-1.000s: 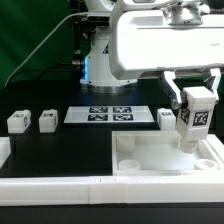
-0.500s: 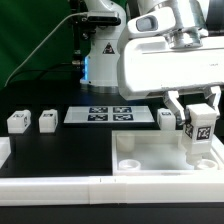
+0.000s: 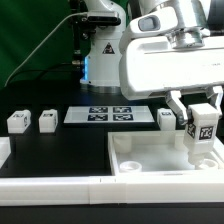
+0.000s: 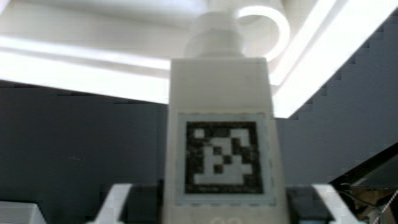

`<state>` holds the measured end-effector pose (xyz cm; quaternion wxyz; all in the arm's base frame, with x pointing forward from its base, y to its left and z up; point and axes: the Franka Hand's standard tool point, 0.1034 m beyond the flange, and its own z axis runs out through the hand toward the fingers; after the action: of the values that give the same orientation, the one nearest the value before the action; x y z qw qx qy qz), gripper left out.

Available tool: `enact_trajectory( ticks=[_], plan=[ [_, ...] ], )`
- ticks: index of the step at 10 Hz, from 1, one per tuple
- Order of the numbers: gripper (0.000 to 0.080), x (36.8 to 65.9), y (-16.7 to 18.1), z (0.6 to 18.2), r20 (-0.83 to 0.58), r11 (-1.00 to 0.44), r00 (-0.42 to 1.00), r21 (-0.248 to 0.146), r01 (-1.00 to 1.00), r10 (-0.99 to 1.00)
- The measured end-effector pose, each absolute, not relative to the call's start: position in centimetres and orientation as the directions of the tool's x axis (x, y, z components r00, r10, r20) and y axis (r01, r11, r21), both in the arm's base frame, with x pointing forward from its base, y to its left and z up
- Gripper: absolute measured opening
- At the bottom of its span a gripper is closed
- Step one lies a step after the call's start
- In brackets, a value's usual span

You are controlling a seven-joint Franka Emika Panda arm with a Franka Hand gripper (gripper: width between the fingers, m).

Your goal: Assemble one leg

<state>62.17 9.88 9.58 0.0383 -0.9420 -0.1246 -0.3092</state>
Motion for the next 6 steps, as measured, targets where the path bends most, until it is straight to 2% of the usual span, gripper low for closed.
enact_trajectory(
  ticks=[6],
  plan=[
    [0.0294,62.0,12.0,9.2,0.588,-0.958,0.776,-0.002,0.286,0.23]
  ],
)
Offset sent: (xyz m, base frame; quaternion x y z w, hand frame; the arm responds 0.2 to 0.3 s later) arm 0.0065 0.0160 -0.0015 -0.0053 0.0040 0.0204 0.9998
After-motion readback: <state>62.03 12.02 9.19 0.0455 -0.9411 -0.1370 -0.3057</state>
